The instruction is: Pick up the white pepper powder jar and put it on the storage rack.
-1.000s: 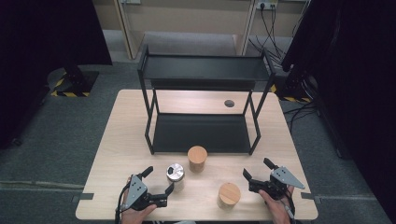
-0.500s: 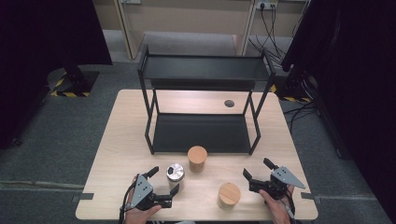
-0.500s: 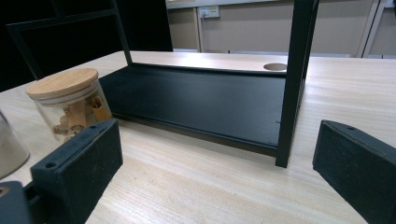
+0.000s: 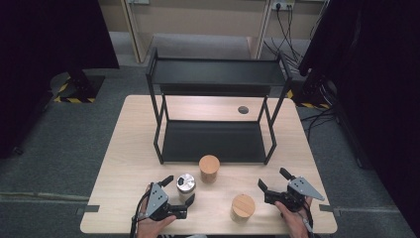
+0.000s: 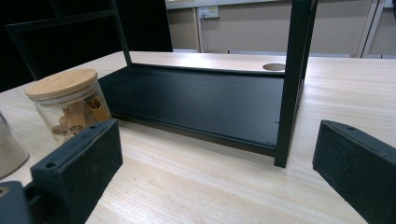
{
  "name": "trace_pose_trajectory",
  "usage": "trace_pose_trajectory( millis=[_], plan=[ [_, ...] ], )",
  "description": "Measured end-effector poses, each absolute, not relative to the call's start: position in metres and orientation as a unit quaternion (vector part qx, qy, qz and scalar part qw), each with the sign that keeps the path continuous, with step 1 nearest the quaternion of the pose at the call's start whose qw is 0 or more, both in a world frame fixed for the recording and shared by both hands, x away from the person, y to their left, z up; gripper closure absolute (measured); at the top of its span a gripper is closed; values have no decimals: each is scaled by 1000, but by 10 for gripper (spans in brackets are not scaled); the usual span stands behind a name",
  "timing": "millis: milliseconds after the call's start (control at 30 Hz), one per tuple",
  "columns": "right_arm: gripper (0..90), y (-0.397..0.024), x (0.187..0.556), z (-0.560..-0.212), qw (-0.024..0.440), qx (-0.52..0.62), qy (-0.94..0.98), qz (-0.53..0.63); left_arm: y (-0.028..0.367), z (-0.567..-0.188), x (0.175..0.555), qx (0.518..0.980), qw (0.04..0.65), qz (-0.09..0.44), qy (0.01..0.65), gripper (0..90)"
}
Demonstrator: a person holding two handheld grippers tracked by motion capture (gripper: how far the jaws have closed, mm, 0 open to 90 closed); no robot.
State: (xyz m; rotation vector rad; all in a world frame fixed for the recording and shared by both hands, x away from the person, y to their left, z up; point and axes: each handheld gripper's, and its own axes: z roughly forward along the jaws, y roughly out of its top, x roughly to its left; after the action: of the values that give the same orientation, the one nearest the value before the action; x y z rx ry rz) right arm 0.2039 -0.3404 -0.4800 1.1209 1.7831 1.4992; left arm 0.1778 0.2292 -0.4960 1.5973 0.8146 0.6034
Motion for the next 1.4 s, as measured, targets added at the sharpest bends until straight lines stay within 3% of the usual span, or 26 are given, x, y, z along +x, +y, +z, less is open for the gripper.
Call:
trace_pose_trajectory(
  millis=[200, 333, 533, 1400],
  plan=[
    [18, -340, 204, -480, 274, 417, 663, 558, 226, -495, 182, 692, 576, 257, 351, 54],
    [20, -340, 204, -480, 272, 418, 663, 559, 223, -491, 186, 703, 563, 254, 353, 113],
    [21, -341, 204, -480, 271, 419, 661, 560, 218, -488, 190, 720, 545, 252, 347, 303],
    [22, -342, 204, -480, 271, 422, 658, 562, 224, -466, 198, 700, 550, 262, 373, 307]
  ],
)
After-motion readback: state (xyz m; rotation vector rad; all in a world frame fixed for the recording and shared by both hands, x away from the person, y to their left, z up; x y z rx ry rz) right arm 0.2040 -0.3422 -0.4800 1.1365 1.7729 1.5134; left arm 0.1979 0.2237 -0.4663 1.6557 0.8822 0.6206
